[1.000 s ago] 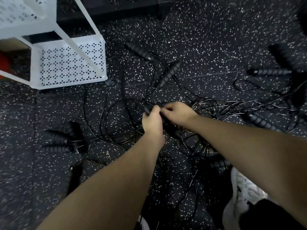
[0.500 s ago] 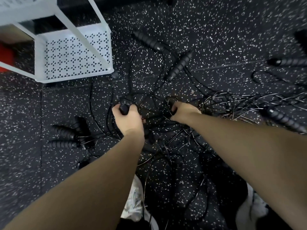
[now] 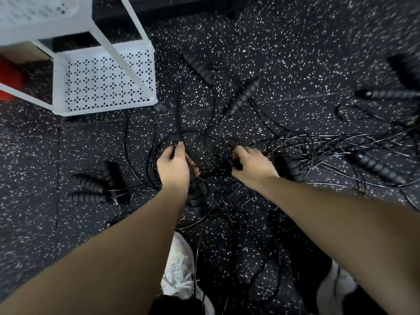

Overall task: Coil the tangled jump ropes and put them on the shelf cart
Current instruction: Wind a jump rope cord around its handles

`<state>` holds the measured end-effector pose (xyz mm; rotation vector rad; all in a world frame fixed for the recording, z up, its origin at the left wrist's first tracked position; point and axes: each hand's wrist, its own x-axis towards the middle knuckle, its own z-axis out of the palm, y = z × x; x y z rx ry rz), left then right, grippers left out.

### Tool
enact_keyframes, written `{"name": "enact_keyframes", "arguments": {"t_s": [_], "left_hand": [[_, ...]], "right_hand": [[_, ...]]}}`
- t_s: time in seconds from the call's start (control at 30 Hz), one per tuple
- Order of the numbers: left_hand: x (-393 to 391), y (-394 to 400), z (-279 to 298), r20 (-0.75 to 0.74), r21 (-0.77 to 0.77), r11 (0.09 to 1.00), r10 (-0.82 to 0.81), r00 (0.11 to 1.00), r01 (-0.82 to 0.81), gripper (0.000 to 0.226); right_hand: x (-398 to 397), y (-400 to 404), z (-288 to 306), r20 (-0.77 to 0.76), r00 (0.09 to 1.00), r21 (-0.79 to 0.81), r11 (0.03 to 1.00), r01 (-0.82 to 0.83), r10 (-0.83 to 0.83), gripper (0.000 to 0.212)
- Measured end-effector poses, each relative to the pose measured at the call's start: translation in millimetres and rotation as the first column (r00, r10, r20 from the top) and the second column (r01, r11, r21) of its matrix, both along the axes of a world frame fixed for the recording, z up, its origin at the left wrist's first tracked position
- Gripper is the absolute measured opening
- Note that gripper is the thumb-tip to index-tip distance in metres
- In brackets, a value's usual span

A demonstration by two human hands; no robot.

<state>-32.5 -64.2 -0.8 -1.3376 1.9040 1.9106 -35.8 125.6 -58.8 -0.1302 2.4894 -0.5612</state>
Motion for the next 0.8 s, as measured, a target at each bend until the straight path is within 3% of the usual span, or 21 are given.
{"name": "enact_keyframes", "arguments": {"t_s": [0.07, 0.17, 0.33, 0.43, 0.63, 0.8], "left_hand": [[0, -1, 1, -0.019, -0.022, 1.000, -0.003, 1.000, 0.002, 0.038], [-2, -2, 3, -0.076, -0.063, 0.998, -0.014, 0.997, 0.009, 0.039], [-4, -4, 2, -0.137, -0.177, 0.984, -0.023, 0.990, -0.001, 0.040], [-5, -3, 2, -0.160, -0.228, 0.974, -0.043, 0.986, 0.005, 0.035], [-13, -3, 10, -0.175, -0.206, 0.978, -0.012, 0.984, -0.025, 0.034], [-15, 2, 25, -0.029, 0.020, 0.993, -0.115, 0.993, 0.116, 0.032]], "right_hand": [[4, -8, -4, 0.012, 1.000, -0.032, 0.999, -0.021, 0.022, 0.028], [5, -19, -17, 0.124, 0.991, 0.092, 0.994, -0.064, 0.053, 0.040], [1, -24, -26, 0.066, 0.997, 0.210, 0.977, -0.041, 0.027, 0.025], [-1, -17, -25, 0.035, 0.999, 0.096, 0.995, 0.038, -0.041, 0.025], [-5, 6, 0, 0.130, 0.967, -0.134, 0.963, 0.234, -0.217, 0.014], [-11, 32, 40, 0.175, 0.957, -0.181, 0.948, 0.263, -0.232, 0.035]]}}
